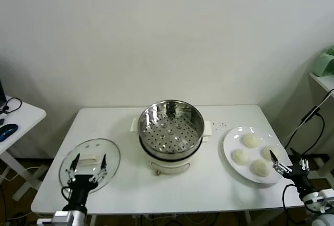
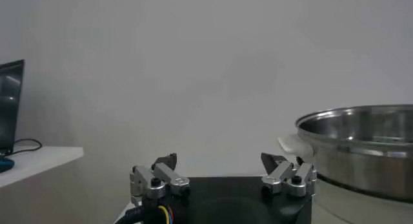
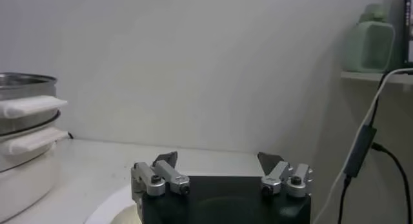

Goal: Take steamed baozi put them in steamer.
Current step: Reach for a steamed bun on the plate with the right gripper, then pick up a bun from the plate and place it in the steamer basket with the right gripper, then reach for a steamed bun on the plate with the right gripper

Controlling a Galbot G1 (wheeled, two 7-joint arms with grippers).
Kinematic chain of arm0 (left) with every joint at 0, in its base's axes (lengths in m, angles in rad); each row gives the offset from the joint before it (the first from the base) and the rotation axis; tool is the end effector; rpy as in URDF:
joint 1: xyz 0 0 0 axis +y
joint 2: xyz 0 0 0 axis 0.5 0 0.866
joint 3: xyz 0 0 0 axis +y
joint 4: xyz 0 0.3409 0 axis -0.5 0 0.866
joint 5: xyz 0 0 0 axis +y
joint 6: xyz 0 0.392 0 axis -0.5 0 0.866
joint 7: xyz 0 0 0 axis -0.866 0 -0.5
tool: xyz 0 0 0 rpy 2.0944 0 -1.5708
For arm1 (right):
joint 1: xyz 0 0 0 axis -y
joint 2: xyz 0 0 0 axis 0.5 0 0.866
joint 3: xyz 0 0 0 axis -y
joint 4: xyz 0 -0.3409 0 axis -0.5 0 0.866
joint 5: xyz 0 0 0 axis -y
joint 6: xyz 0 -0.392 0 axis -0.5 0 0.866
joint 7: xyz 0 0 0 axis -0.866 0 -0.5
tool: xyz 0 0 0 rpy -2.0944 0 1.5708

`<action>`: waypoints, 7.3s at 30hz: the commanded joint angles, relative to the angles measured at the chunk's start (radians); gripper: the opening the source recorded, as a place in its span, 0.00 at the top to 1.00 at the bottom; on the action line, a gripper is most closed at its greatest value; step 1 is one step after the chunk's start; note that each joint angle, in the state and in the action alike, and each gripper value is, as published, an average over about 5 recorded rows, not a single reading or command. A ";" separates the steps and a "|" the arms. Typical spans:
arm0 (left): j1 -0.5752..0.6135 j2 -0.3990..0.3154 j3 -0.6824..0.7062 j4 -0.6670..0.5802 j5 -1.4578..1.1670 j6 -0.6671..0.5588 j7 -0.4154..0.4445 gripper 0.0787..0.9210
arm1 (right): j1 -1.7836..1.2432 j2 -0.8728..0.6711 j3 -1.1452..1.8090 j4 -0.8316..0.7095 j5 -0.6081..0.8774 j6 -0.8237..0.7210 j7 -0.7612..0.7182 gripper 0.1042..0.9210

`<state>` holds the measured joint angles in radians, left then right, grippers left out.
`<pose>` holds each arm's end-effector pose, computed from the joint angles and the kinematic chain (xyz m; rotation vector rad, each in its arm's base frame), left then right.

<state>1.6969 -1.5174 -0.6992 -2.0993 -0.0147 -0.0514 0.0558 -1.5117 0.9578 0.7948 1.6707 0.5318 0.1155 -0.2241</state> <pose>0.1808 0.0667 -0.3130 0.0895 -3.0664 -0.1971 0.2523 -0.2591 -0.3353 0.1262 -3.0007 0.1893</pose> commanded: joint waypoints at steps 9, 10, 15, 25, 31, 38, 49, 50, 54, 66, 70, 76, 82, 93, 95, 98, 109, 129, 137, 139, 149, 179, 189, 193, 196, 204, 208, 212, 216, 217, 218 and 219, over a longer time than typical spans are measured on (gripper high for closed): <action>0.011 0.030 0.037 -0.006 0.027 0.003 0.006 0.12 | 0.524 -0.402 -0.280 -0.185 -0.259 -0.286 -0.251 0.12; 0.012 0.031 0.040 -0.007 0.027 0.003 0.008 0.12 | 0.604 -0.436 -0.354 -0.233 -0.282 -0.289 -0.290 0.12; 0.007 0.041 0.054 -0.005 0.024 0.004 0.014 0.12 | 1.012 -0.547 -0.798 -0.399 -0.348 -0.247 -0.470 0.12; -0.024 0.052 0.050 -0.005 0.010 0.022 0.012 0.12 | 1.571 -0.446 -1.365 -0.672 -0.707 0.008 -0.965 0.12; -0.044 0.057 0.042 0.003 0.000 0.037 0.010 0.12 | 1.650 -0.327 -1.485 -0.808 -0.832 0.057 -1.035 0.12; -0.063 0.059 0.031 0.012 -0.002 0.051 0.007 0.12 | 1.641 -0.154 -1.513 -0.944 -0.872 0.065 -1.039 0.12; -0.067 0.062 0.017 0.019 -0.003 0.056 0.005 0.12 | 1.552 -0.004 -1.437 -1.082 -0.931 0.070 -0.970 0.12; -0.068 0.063 0.016 0.019 -0.002 0.057 0.005 0.12 | 1.544 0.000 -1.427 -1.087 -0.938 0.071 -0.968 0.12; -0.072 0.064 0.014 0.025 0.008 0.058 0.004 0.12 | 1.521 0.018 -1.381 -1.112 -0.970 0.078 -0.952 0.12; -0.071 0.059 0.013 0.031 0.011 0.056 0.001 0.12 | 1.498 0.053 -1.313 -1.158 -1.014 0.091 -0.926 0.12; -0.069 0.056 0.013 0.031 0.011 0.056 -0.003 0.12 | 1.495 0.058 -1.306 -1.160 -1.021 0.090 -0.927 0.12; -0.067 0.052 0.014 0.030 0.009 0.053 -0.011 0.12 | 1.496 0.062 -1.292 -1.165 -1.028 0.088 -0.927 0.12; -0.067 0.053 0.012 0.028 0.006 0.054 -0.013 0.12 | 1.494 0.057 -1.285 -1.163 -1.032 0.088 -0.930 0.26; -0.062 0.052 0.011 0.025 0.005 0.052 -0.014 0.12 | 1.508 0.032 -1.301 -1.107 -1.001 0.088 -0.930 0.37; -0.061 0.052 0.010 0.023 0.005 0.052 -0.014 0.12 | 1.521 0.017 -1.323 -1.067 -0.981 0.090 -0.931 0.37; -0.058 0.050 0.010 0.021 0.005 0.052 -0.014 0.12 | 1.552 -0.016 -1.377 -0.977 -0.950 0.099 -0.933 0.37; -0.039 0.049 0.002 0.003 0.008 0.050 -0.016 0.12 | 1.812 -0.059 -1.567 -0.738 -0.874 0.212 -0.936 0.37; -0.016 0.050 0.013 -0.032 0.030 0.052 -0.014 0.12 | 2.050 0.242 -1.799 -0.373 -0.995 0.385 -0.921 0.36; 0.004 0.055 0.008 -0.050 0.030 0.051 -0.014 0.12 | 1.931 0.380 -1.797 -0.502 -1.130 0.435 -0.900 0.35; 0.006 0.057 0.006 -0.053 0.029 0.052 -0.015 0.12 | 1.912 0.398 -1.795 -0.537 -1.154 0.442 -0.895 0.35; 0.015 0.054 0.000 -0.054 0.024 0.048 -0.015 0.12 | 1.859 0.381 -1.811 -0.580 -1.181 0.448 -0.887 0.34; 0.010 0.039 0.000 -0.043 -0.001 0.050 -0.019 0.12 | 1.792 0.366 -1.787 -0.631 -1.248 0.498 -0.839 0.15; 0.007 0.040 0.000 -0.045 -0.006 0.054 -0.018 0.12 | 1.905 0.281 -1.778 -0.520 -1.149 0.549 -0.896 0.12; 0.005 0.043 0.003 -0.048 -0.006 0.056 -0.016 0.12 | 2.027 0.170 -1.836 -0.441 -0.944 0.490 -0.944 0.12; 0.003 0.045 0.006 -0.048 -0.008 0.056 -0.015 0.12 | 2.156 0.077 -1.941 -0.410 -0.700 0.368 -0.977 0.12; -0.006 0.049 0.016 -0.060 -0.057 0.051 -0.015 0.12 | 2.353 -0.119 -2.213 -0.496 -0.161 0.030 -1.001 0.12; -0.011 0.053 0.019 -0.070 -0.062 0.049 -0.017 0.12 | 2.248 -0.240 -2.168 -0.533 -0.132 -0.093 -0.965 0.12; -0.012 0.057 0.021 -0.075 -0.063 0.047 -0.018 0.12 | 2.081 -0.332 -2.047 -0.529 -0.201 -0.142 -0.962 0.12; -0.007 0.055 0.023 -0.079 -0.058 0.047 -0.018 0.12 | 1.911 -0.383 -1.911 -0.507 -0.294 -0.163 -0.956 0.12; -0.004 0.054 0.024 -0.080 -0.058 0.047 -0.018 0.12 | 1.872 -0.390 -1.880 -0.503 -0.323 -0.164 -0.954 0.12; -0.001 0.052 0.024 -0.082 -0.057 0.047 -0.018 0.12 | 1.835 -0.393 -1.855 -0.503 -0.355 -0.162 -0.952 0.12; 0.002 0.051 0.025 -0.083 -0.057 0.047 -0.019 0.12 | 1.802 -0.392 -1.835 -0.503 -0.386 -0.158 -0.950 0.12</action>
<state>1.6899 -1.4622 -0.6764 -2.1760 -0.0642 -0.0036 0.0374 0.5300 0.7219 -1.1904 1.1645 0.1698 0.0864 -1.1839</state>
